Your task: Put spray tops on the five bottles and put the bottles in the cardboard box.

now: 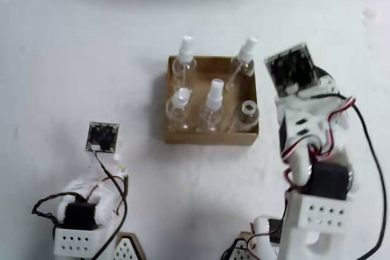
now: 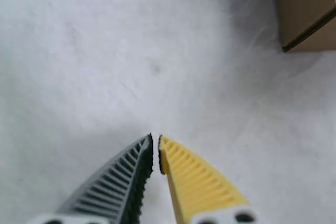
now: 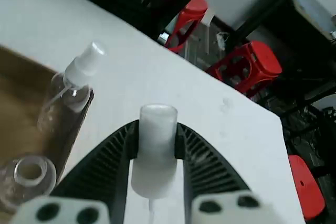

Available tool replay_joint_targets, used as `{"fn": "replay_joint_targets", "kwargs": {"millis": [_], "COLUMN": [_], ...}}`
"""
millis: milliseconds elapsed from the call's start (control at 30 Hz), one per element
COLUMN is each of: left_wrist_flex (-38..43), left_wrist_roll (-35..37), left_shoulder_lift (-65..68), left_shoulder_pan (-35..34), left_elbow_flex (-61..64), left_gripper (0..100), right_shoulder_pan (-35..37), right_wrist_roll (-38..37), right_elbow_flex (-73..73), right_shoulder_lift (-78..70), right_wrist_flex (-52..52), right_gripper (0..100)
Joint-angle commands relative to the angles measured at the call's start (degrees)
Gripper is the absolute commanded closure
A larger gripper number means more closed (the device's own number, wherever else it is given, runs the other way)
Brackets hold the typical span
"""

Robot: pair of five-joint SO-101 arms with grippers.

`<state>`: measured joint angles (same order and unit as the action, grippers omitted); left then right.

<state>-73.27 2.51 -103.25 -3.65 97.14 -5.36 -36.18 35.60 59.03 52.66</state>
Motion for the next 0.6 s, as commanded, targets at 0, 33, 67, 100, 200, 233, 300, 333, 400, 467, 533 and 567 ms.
{"fn": "replay_joint_targets", "kwargs": {"millis": [0,33,67,100,200,233,300,333,400,467,533,567], "left_wrist_flex": [0.18,0.18,0.18,0.18,0.18,0.18,0.18,0.18,0.18,0.18,0.18,0.18], "left_wrist_roll": [-0.62,-0.62,-0.62,-0.62,-0.62,-0.62,-0.62,-0.62,-0.62,-0.62,-0.62,-0.62], "left_shoulder_lift": [-0.04,-0.04,-0.04,-0.04,-0.04,-0.04,-0.04,-0.04,-0.04,-0.04,-0.04,-0.04], "left_shoulder_pan": [0.57,0.57,0.57,0.57,0.57,0.57,0.57,0.57,0.57,0.57,0.57,0.57], "left_elbow_flex": [-0.09,-0.09,-0.09,-0.09,-0.09,-0.09,-0.09,-0.09,-0.09,-0.09,-0.09,-0.09], "left_gripper": [98,98,98,98,98,98,98,98,98,98,98,98], "right_shoulder_pan": [-0.13,-0.92,-1.63,-1.98,-2.42,-2.42,-1.98,-1.71,0.31,2.77,5.85,7.25], "right_wrist_roll": [10.73,14.86,18.99,22.24,30.24,32.44,37.01,39.74,44.04,45.36,45.27,45.19], "right_elbow_flex": [5.10,5.19,5.19,5.19,3.78,2.99,1.76,1.49,1.49,1.58,1.67,1.85], "right_shoulder_lift": [5.14,5.14,5.23,5.67,6.90,7.52,9.36,10.51,12.70,14.20,14.90,14.90], "right_wrist_flex": [-11.03,-12.26,-13.32,-14.37,-17.71,-18.07,-18.33,-18.51,-18.51,-18.51,-18.95,-19.74], "right_gripper": [98.4,98.4,98.4,98.4,98.4,98.4,98.4,98.4,98.4,98.3,98.3,98.3]}}
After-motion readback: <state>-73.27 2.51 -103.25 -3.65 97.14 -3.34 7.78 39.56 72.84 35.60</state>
